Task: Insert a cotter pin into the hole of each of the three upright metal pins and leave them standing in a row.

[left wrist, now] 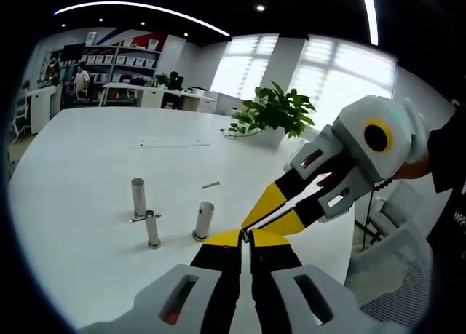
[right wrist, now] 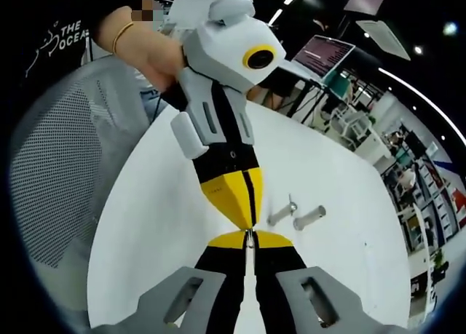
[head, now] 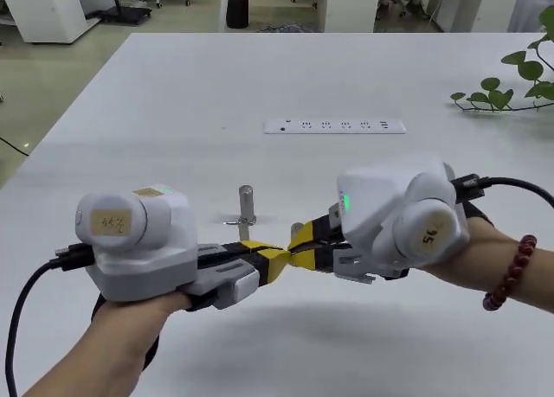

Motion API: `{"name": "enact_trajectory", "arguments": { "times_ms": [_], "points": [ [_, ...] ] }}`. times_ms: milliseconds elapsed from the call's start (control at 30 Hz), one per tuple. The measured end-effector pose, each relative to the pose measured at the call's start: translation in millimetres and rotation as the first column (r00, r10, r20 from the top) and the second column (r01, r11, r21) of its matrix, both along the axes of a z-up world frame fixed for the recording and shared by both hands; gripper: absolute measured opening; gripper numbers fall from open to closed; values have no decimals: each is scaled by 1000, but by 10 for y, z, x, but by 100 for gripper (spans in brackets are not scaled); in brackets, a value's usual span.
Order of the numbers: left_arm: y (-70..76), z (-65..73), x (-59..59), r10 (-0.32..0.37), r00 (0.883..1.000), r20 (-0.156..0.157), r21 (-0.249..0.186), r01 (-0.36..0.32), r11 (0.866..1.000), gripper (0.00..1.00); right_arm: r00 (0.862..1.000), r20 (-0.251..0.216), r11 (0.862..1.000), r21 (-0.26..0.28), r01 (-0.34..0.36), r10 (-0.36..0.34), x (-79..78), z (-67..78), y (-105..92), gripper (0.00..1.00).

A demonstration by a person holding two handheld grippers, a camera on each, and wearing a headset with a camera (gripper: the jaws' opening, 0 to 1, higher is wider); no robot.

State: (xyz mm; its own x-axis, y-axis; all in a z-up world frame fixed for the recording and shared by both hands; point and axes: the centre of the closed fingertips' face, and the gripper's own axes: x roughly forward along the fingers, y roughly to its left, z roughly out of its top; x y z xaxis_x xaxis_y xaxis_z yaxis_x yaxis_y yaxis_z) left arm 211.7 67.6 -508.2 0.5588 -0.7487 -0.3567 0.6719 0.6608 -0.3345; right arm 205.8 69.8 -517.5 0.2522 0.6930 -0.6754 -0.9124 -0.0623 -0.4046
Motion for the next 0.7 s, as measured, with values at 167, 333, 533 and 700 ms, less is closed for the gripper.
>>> {"name": "enact_trajectory", "arguments": {
  "times_ms": [167, 333, 533, 700],
  "points": [
    [-14, 2, -34, -24, 1000, 14, 18, 24, 1000, 0, 999, -42, 999, 22, 29, -28, -2, -21, -11, 0],
    [-27, -13, -72, -57, 997, 47, 52, 55, 997, 0, 989, -129, 995, 62, 84, -76, -8, -42, -27, 1],
    [-1, -56, -105, -99, 991, 90, 112, 89, 990, 0, 960, -257, 984, 110, 140, -108, -36, -35, -43, 4],
    [19, -66, -127, -135, 982, 134, 132, 118, 984, 0, 931, -343, 978, 117, 173, -123, -70, -79, -74, 5]
  ]
}}
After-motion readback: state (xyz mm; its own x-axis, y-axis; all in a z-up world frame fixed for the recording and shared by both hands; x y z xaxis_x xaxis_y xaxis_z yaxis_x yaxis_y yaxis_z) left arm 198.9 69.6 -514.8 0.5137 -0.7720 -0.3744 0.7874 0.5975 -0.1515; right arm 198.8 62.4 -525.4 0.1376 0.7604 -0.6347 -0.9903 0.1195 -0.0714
